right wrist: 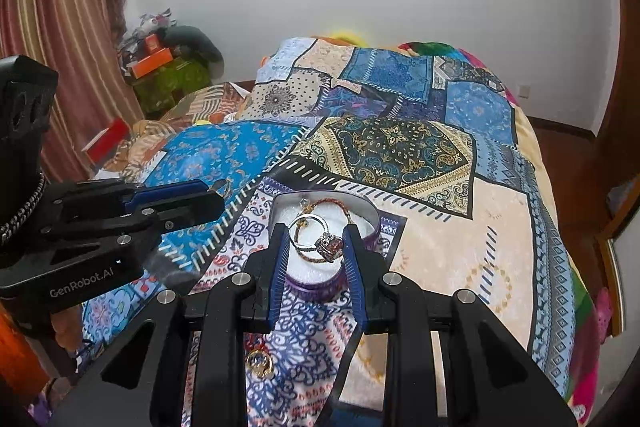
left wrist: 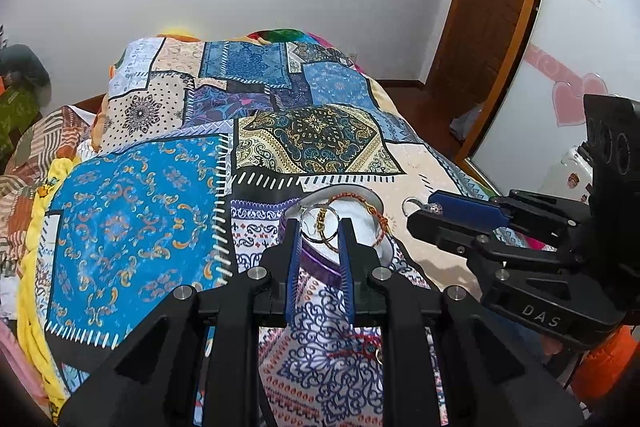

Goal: Organize jewelry
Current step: 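Lower the silver ring into the tin and open the right gripper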

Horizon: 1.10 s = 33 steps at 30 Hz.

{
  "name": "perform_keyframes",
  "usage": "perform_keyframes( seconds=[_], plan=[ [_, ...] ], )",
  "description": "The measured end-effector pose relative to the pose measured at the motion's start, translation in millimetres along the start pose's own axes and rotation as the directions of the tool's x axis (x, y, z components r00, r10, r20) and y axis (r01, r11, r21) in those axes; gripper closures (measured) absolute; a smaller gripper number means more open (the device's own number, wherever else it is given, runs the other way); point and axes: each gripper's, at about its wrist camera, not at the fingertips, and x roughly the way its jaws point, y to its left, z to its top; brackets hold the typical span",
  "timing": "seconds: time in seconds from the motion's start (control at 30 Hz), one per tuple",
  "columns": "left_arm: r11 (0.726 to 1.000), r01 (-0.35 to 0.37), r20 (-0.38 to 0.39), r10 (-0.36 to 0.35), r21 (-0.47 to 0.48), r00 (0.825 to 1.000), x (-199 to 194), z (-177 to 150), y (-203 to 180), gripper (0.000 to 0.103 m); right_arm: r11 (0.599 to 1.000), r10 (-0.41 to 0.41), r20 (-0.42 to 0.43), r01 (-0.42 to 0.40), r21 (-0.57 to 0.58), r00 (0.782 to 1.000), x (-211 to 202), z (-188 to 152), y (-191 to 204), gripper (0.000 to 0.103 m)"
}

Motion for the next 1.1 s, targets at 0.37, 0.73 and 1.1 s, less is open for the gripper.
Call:
perform_keyframes(
  seconds=[0.37,0.73,1.1],
  plan=[
    [1.000,-0.006,-0.025,0.006,0.008,1.000,28,7,3,0.086,1.000,0.016,-0.028,-0.016,0.006,0.999,20,5,-10,0.078],
    [1.000,0.023,-0.094,-0.024,-0.018,0.995,60,8,13,0.086,0.999,0.043,-0.096,-0.044,-0.007,0.994,44,8,-16,0.078],
    [0.999,0.026,-0.102,-0.028,-0.020,0.994,67,11,16,0.086,0.997,0.048,-0.144,-0.056,-0.056,0.988,56,9,-15,0.078]
  ],
)
